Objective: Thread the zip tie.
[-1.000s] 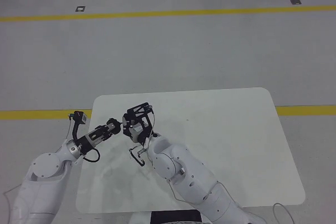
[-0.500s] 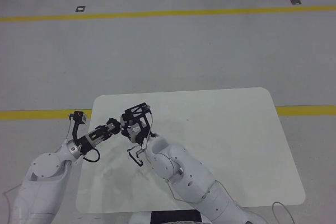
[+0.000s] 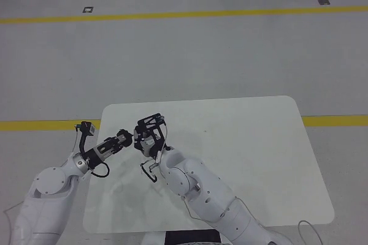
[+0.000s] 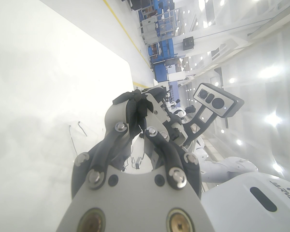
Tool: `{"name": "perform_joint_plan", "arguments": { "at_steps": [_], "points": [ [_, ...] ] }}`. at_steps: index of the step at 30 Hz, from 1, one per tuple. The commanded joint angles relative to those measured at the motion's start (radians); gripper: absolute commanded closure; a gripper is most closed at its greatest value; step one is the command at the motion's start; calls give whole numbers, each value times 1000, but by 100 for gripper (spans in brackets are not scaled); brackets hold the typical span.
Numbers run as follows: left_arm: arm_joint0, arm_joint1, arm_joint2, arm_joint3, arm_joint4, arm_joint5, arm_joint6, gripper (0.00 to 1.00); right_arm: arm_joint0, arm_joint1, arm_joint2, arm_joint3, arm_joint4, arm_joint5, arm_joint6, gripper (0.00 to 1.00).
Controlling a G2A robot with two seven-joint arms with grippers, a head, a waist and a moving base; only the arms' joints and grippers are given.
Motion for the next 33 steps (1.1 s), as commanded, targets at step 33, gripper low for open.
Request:
{"name": "perform_joint_plan", "arguments": {
  "at_steps": [33],
  "points": [
    [0, 0, 0, 0, 0, 0, 0, 100, 18, -6, -11, 31, 13, 0, -2, 100]
  ]
}}
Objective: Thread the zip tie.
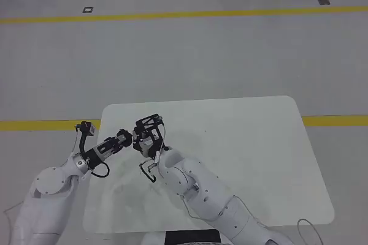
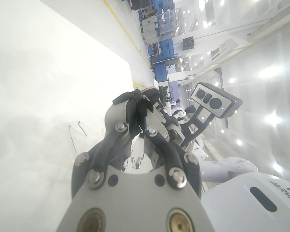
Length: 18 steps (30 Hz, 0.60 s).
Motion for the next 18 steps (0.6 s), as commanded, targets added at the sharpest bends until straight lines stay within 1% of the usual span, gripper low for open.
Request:
{"name": "perform_joint_plan", "arguments": {
  "at_steps": [1, 7, 12, 18],
  "points": [
    [0, 0, 0, 0, 0, 0, 0, 100, 1, 0, -1, 2, 2, 0, -1, 100],
    [0, 0, 0, 0, 0, 0, 0, 100, -2, 0, 2, -4, -3, 3, -15, 100],
    [0, 0, 0, 0, 0, 0, 0, 100, -13, 3, 6, -24, -19, 11, -25, 100],
    [0, 0, 0, 0, 0, 0, 0, 100, -24, 7, 10, -42, -32, 6, -15, 100]
  ]
}}
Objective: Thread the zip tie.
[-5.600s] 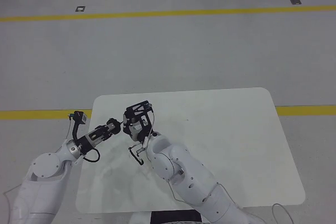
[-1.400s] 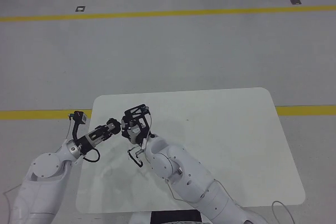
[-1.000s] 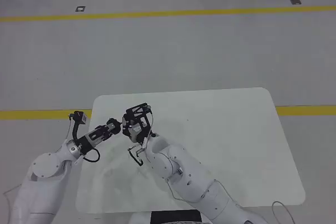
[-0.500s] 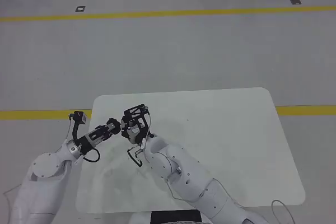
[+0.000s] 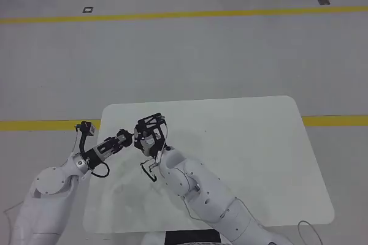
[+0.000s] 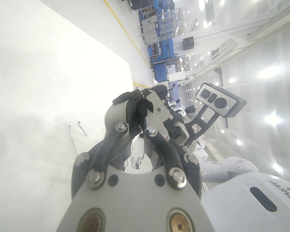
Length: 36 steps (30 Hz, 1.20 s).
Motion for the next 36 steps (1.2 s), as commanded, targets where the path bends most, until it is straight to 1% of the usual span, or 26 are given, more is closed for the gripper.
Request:
{"name": "perform_joint_plan", "arguments": {
  "at_steps": [1, 10, 20, 25, 31, 32, 33, 34, 35, 36],
  "points": [
    [0, 0, 0, 0, 0, 0, 0, 100, -1, 0, -1, 1, 1, -5, 7, 100],
    [0, 0, 0, 0, 0, 0, 0, 100, 13, -4, -13, 27, 18, -13, 29, 100],
    [0, 0, 0, 0, 0, 0, 0, 100, 19, -8, -19, 38, 32, -14, 16, 100],
    [0, 0, 0, 0, 0, 0, 0, 100, 15, -7, -15, 30, 22, -1, 4, 100],
    [0, 0, 0, 0, 0, 0, 0, 100, 0, -1, -2, 4, 0, 10, 2, 100],
    [0, 0, 0, 0, 0, 0, 0, 100, -2, 0, 0, 0, -3, 10, 4, 95],
    [0, 0, 0, 0, 0, 0, 0, 100, -4, 1, 2, -3, -5, 10, 5, 63],
    [0, 0, 0, 0, 0, 0, 0, 100, -6, 2, 3, -6, -8, 11, 7, 37],
    [0, 0, 0, 0, 0, 0, 0, 100, -8, 2, 4, -8, -9, 11, 8, 0],
    [0, 0, 0, 0, 0, 0, 0, 100, -10, 3, 5, -10, -10, 11, 8, 0]
  ]
}}
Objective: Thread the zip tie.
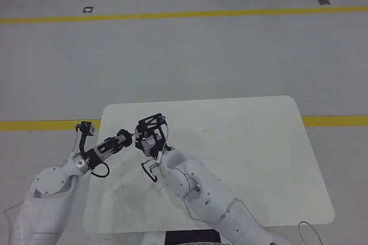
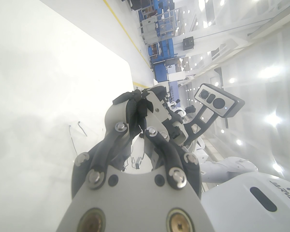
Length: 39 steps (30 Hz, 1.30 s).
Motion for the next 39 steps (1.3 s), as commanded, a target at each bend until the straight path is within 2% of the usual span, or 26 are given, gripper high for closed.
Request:
{"name": "perform_joint_plan", "arguments": {
  "at_steps": [1, 11, 14, 19, 28, 31, 39],
  "points": [
    [0, 0, 0, 0, 0, 0, 0, 100, -3, 1, 2, -4, -2, 0, 2, 0],
    [0, 0, 0, 0, 0, 0, 0, 100, -31, 11, 11, -37, -51, 4, -9, 0],
    [0, 0, 0, 0, 0, 0, 0, 100, -62, 23, 26, -64, -84, -21, -25, 0],
    [0, 0, 0, 0, 0, 0, 0, 100, -134, 53, 76, -115, -153, -110, -72, 0],
    [0, 0, 0, 0, 0, 0, 0, 100, -138, 55, 79, -118, -159, -114, -74, 0],
    [-6, -1, 8, 0, -9, 19, 20, 100, -138, 55, 79, -118, -159, -114, -74, 0],
    [-23, 7, -46, 73, -200, 80, -67, 100, -138, 55, 79, -118, -159, -114, -74, 0]
  ]
}}
